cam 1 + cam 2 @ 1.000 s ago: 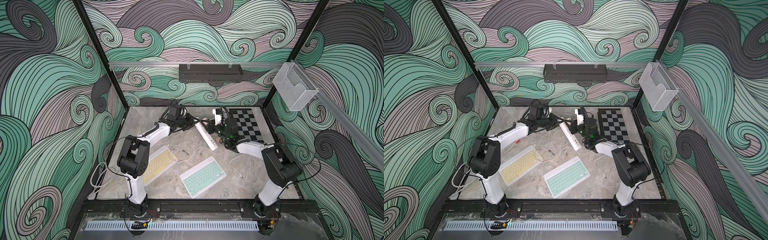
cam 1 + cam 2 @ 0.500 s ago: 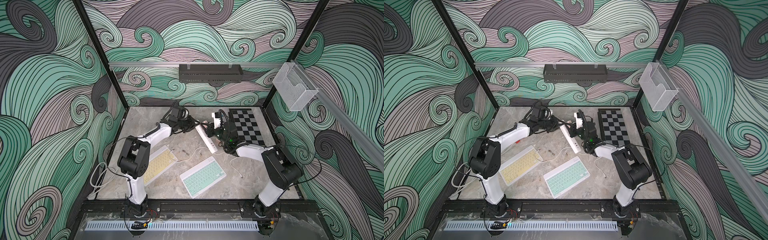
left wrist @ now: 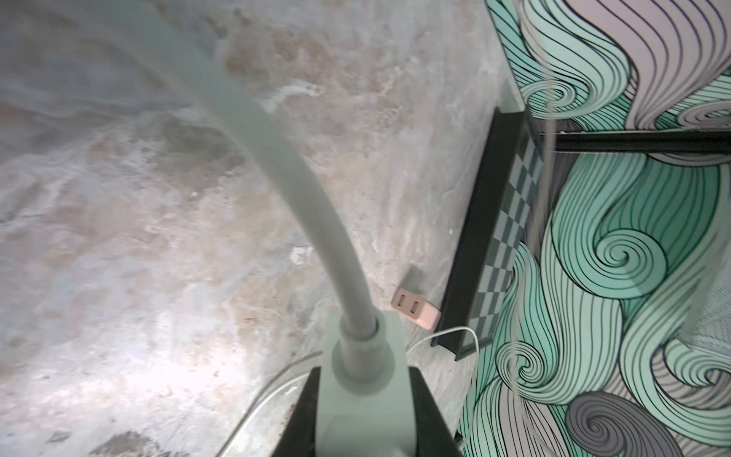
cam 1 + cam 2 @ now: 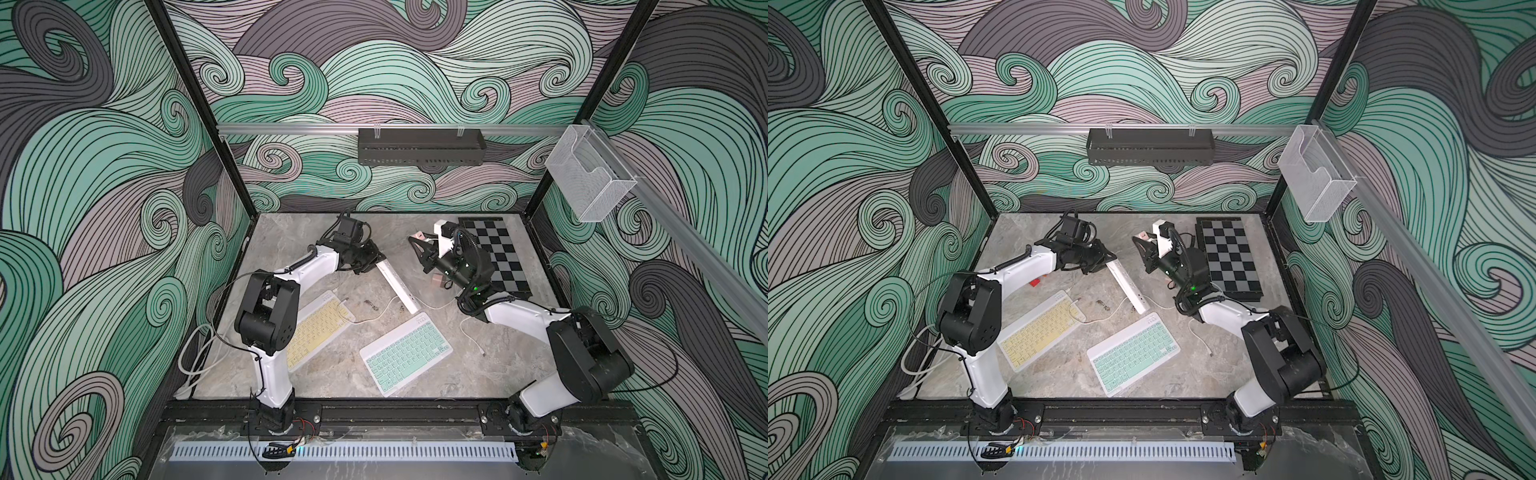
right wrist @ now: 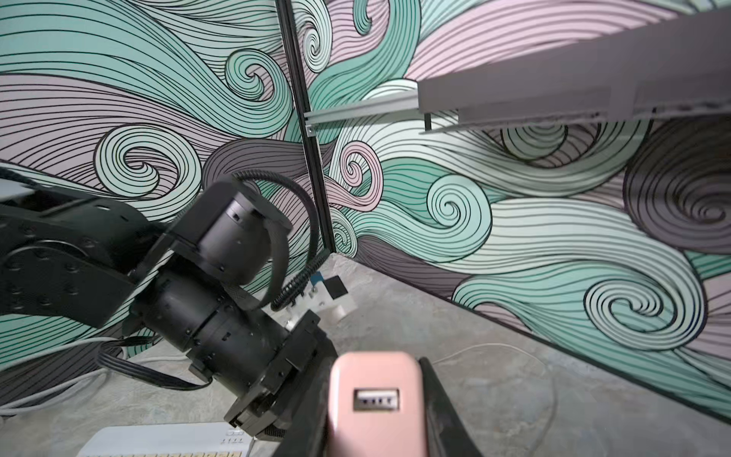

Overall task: Unplug the wireless keyboard
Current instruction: Remove the plug from the socket.

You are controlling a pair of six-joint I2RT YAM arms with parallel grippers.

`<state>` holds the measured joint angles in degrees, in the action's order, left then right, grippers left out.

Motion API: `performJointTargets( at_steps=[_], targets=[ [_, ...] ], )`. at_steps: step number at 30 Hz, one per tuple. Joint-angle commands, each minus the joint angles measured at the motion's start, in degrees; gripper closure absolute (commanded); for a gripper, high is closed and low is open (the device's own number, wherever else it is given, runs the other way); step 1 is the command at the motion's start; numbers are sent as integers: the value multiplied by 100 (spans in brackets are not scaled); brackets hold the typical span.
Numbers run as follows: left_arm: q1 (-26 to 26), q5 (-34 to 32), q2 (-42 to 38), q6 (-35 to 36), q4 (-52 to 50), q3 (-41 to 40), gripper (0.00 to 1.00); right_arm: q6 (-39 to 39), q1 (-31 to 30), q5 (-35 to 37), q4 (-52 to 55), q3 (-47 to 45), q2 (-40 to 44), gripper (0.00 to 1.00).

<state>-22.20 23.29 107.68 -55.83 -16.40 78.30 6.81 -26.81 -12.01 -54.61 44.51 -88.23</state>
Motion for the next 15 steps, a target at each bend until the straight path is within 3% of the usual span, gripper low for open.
performJointTargets(
  at_steps=[1, 6, 8, 11, 15],
  targets=[
    [-2, 214, 26, -152, 656, 4, 100, -186, 175, -71, -20, 110, -2, 100],
    [149, 369, 405, -231, 1841, 37, 100, 1767, 629, -1228, -89, 397, -298, 100],
    [239, 288, 508, -273, 2076, 34, 100, 2205, 749, -1506, -22, 439, -404, 100],
    [394, 172, 663, -104, 2053, 125, 100, 2367, 820, -1732, 263, 377, -424, 100],
    [580, 286, 828, -436, 2541, -14, 100, 2299, 821, -1834, 657, 217, -370, 100]
  ],
)
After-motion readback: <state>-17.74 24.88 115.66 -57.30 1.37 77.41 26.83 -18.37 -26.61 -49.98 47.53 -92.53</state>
